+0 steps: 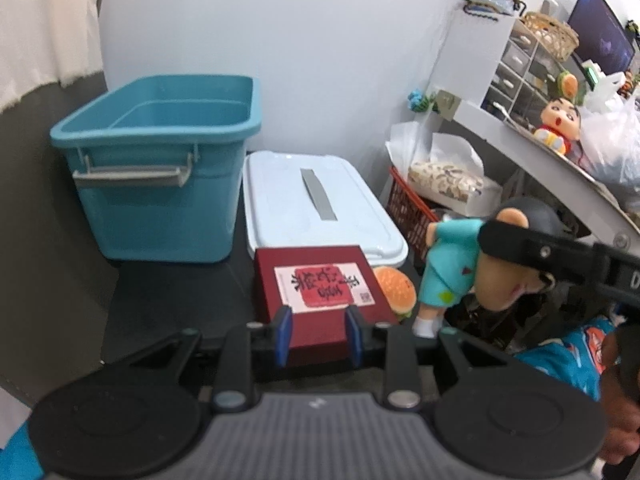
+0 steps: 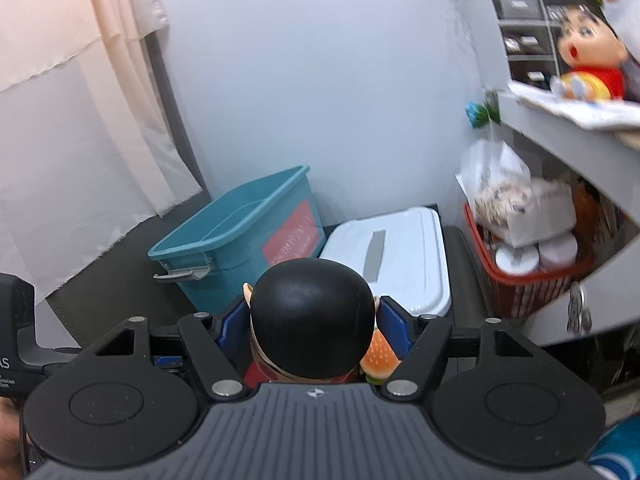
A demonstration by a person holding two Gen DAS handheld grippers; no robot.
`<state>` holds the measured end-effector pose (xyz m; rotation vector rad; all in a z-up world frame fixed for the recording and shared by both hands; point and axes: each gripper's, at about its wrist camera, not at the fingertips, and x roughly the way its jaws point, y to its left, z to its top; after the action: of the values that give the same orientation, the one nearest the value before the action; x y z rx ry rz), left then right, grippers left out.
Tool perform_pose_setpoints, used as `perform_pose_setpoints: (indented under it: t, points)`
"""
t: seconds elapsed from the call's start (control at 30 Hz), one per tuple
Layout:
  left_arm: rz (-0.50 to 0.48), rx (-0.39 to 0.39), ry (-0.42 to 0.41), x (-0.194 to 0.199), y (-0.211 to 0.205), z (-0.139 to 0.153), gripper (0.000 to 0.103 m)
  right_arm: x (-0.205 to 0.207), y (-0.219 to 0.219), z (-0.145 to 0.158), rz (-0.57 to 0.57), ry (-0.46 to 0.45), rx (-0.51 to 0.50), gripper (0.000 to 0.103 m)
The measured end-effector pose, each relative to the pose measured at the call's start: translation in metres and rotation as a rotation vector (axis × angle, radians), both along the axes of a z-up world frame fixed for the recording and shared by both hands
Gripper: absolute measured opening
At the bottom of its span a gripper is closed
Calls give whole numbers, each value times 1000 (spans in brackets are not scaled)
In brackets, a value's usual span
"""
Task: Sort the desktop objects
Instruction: 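Open the left tool and release the figurine's legs while the right tool holds it, then carry the figurine with the right tool over the teal bin and lower it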
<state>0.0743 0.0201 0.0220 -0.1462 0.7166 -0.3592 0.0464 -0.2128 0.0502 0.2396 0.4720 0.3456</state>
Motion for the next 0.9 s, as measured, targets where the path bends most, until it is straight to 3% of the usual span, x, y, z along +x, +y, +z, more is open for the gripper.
perform_pose_setpoints:
  t: [0.4,0.9]
  points:
    - [30,-53,-45,-4,13,15,32,3,13,45,43,-42,-58,72]
    - [48,-62,-64,-4,23,17,32,22,34,97,82,-94,-116,72]
